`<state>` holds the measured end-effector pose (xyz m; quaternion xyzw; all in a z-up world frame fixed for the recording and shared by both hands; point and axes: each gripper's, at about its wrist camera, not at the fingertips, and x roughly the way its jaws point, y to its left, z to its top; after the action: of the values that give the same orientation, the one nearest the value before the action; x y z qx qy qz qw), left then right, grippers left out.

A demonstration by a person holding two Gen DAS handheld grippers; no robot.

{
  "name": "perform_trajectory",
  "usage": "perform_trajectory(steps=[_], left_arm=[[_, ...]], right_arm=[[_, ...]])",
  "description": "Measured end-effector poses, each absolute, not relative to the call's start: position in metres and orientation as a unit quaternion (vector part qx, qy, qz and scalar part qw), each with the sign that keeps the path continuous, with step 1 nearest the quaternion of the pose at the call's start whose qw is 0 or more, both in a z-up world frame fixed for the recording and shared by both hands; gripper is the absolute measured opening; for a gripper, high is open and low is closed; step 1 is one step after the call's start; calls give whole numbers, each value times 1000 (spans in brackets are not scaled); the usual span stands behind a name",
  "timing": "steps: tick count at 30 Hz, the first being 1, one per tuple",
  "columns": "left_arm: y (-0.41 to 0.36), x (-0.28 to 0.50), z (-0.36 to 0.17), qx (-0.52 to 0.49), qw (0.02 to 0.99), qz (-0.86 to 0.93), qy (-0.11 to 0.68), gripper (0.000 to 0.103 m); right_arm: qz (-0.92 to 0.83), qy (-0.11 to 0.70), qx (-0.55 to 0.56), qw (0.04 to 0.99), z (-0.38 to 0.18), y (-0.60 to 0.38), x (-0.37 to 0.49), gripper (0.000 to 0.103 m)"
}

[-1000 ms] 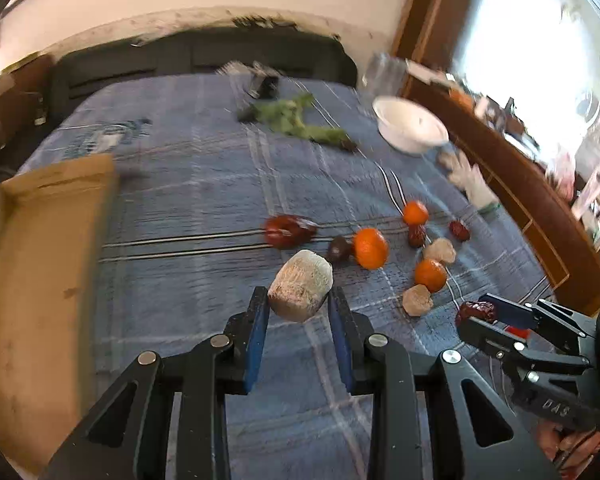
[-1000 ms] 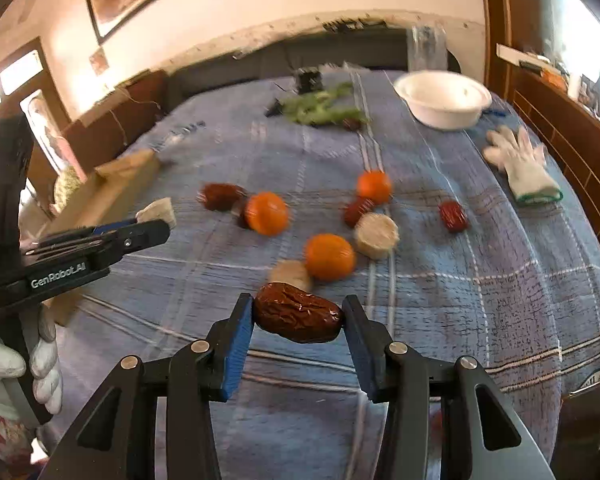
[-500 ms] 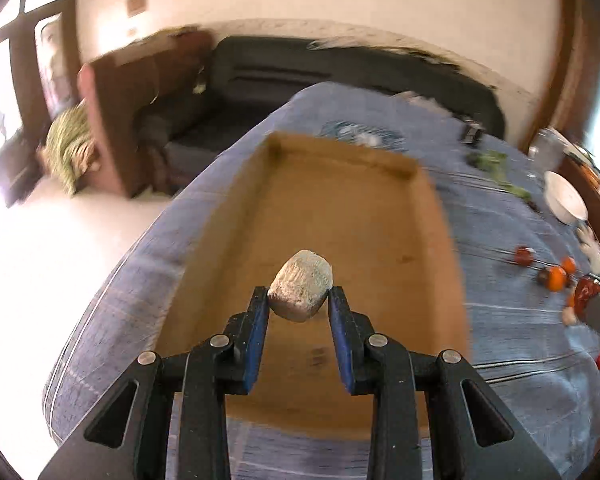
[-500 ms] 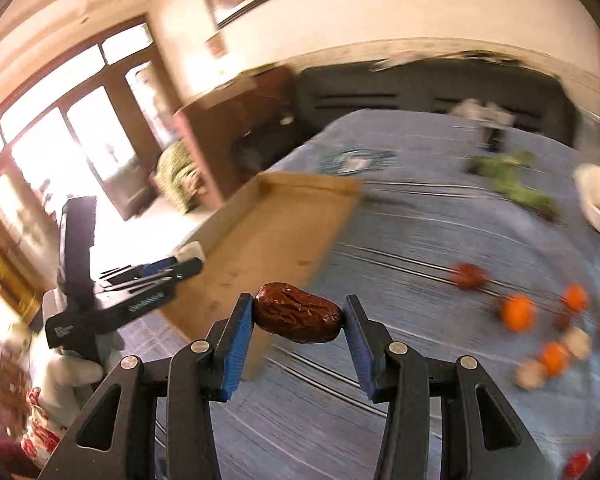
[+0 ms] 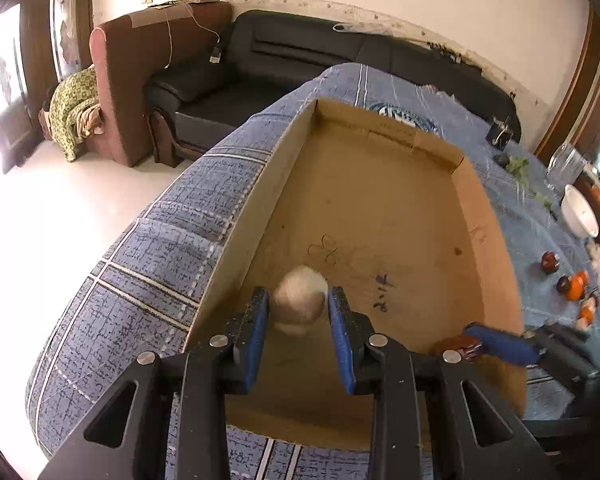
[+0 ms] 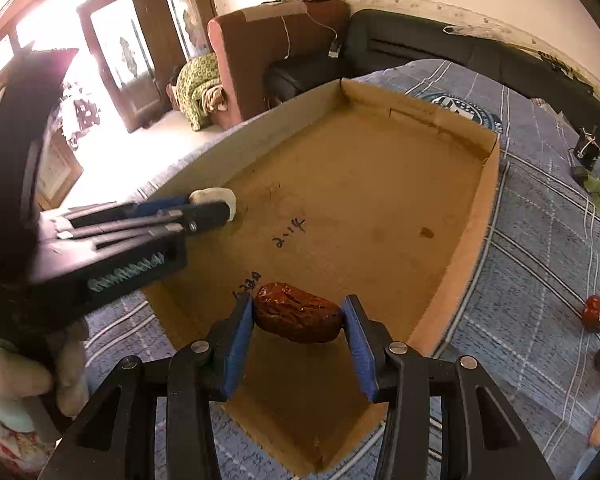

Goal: Organize fruits
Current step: 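Carry the rice cake and date to the cardboard tray and release both, then grasp the pale biscuit with the left tool while the right tool grasps the cherry tomato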

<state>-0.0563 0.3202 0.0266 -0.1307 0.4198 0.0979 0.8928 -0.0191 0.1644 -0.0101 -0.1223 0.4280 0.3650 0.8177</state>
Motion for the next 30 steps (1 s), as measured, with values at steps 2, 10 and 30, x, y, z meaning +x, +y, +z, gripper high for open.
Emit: perform_trajectory(steps=[2, 10, 30], left_arm=[[323, -58, 31, -135, 895, 101, 413, 30], [324, -74, 62, -156, 906, 115, 375, 53], [151, -46, 80, -91, 913, -87, 387, 70]], right_arm=[[365, 429, -123, 817, -16, 166, -18, 51], [361, 402, -113, 834, 2, 149, -32, 63], [3, 356, 112, 928, 32, -234, -119, 75]])
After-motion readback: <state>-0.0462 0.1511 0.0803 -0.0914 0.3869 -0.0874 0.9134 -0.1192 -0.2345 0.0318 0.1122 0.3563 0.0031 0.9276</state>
